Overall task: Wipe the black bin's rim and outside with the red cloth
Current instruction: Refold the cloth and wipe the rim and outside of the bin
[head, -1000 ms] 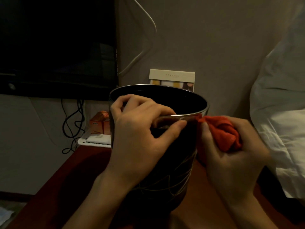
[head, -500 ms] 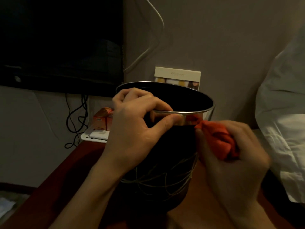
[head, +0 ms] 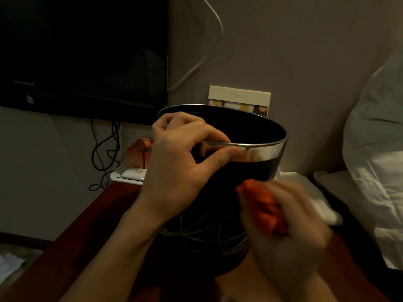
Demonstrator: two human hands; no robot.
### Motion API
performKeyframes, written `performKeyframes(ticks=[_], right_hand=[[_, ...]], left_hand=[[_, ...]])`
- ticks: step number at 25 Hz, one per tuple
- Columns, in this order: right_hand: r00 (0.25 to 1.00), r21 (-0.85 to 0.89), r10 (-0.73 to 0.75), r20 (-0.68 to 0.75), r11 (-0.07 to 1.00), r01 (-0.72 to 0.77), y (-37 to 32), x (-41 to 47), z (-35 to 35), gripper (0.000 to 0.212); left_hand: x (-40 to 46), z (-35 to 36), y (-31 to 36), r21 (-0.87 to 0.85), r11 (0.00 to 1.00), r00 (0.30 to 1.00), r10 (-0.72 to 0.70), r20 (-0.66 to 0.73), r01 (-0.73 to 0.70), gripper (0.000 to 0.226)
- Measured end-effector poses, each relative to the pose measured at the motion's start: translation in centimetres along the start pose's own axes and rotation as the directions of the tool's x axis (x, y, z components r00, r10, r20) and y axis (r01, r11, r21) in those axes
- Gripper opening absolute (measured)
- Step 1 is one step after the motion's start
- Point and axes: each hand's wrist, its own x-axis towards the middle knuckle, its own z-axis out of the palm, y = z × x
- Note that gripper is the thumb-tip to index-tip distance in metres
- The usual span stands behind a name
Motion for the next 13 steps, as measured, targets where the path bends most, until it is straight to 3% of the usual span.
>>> performKeyframes(ticks=[2,7,13], right_hand=[[0.997,0.043,-0.058,0.055,0.998,0.056,0.0,-1.0,0.6,0.028],[0.999,0.056,0.033,0.001,0.998,-0.033,1.2,-0.4,-0.1,0.026],[0.997,0.039,-0.038,0.07,0.999,0.035,1.0,-2.5,0.7,0.02]], left_hand=[[0.1,0.1,-0.1,-0.013,1.0,1.0,0.0,0.0,0.0,0.012],[0.1,0.4,-0.1,0.043,0.999,1.0,0.016,-0.013,-0.015,0.012],[0.0,0.3,-0.1,0.033,0.999,1.0,0.008,-0.018,-0.007,0.012]])
